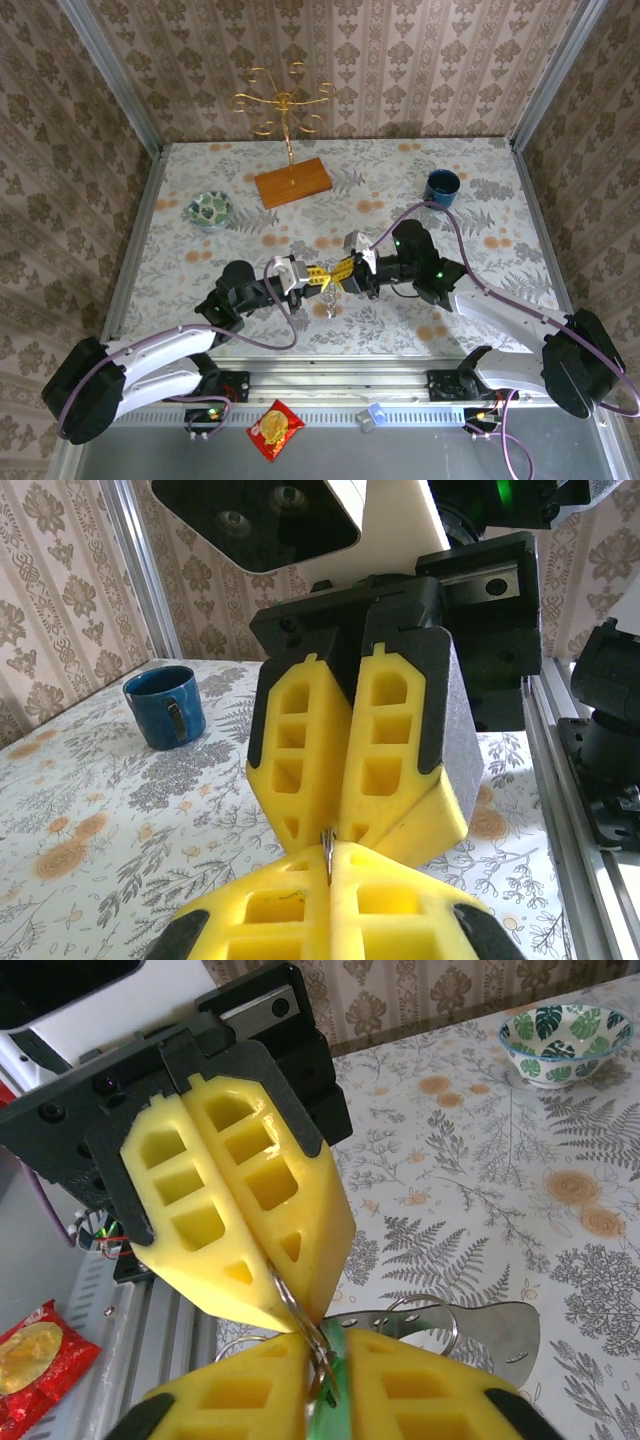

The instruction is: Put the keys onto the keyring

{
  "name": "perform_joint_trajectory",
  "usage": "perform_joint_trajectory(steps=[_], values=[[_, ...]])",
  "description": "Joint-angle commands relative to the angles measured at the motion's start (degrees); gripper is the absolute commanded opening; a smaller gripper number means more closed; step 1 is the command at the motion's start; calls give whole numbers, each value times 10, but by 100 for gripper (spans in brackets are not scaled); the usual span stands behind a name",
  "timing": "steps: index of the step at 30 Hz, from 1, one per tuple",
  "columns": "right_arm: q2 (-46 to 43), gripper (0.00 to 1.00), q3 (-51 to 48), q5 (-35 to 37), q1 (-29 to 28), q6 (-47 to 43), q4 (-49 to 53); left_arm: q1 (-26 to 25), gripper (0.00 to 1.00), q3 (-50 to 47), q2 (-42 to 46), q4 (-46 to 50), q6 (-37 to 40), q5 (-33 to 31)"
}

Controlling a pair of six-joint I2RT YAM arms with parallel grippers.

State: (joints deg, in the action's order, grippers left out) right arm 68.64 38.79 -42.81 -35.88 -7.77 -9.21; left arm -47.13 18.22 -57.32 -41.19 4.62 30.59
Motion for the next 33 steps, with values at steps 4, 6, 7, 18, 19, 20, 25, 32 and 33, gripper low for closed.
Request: perform_joint_trajectory(steps=[4, 6, 7, 18, 19, 20, 25, 32, 33], values=[[5, 0, 44, -25, 1, -48, 20, 1, 1, -3, 3, -13, -8, 8], [5, 0, 53, -24, 2, -67, 53, 1, 11, -1, 11, 7, 0, -3], [6, 0, 60, -22, 2, -81, 72, 1, 16, 1, 16, 22, 6, -8], [35, 0, 147, 9, -2, -200, 265, 7, 25, 40, 50, 162, 65, -9], [38, 0, 155, 16, -5, -211, 280, 8, 25, 43, 49, 167, 68, -7], [41, 0, 164, 25, -9, -222, 298, 10, 24, 47, 48, 171, 70, -5], [51, 0, 195, 59, -24, -264, 351, 15, 23, 63, 39, 187, 77, 9], [65, 0, 224, 96, -46, -295, 387, 21, 16, 82, 23, 204, 84, 30], [67, 0, 227, 98, -49, -296, 388, 21, 15, 84, 21, 208, 85, 31]])
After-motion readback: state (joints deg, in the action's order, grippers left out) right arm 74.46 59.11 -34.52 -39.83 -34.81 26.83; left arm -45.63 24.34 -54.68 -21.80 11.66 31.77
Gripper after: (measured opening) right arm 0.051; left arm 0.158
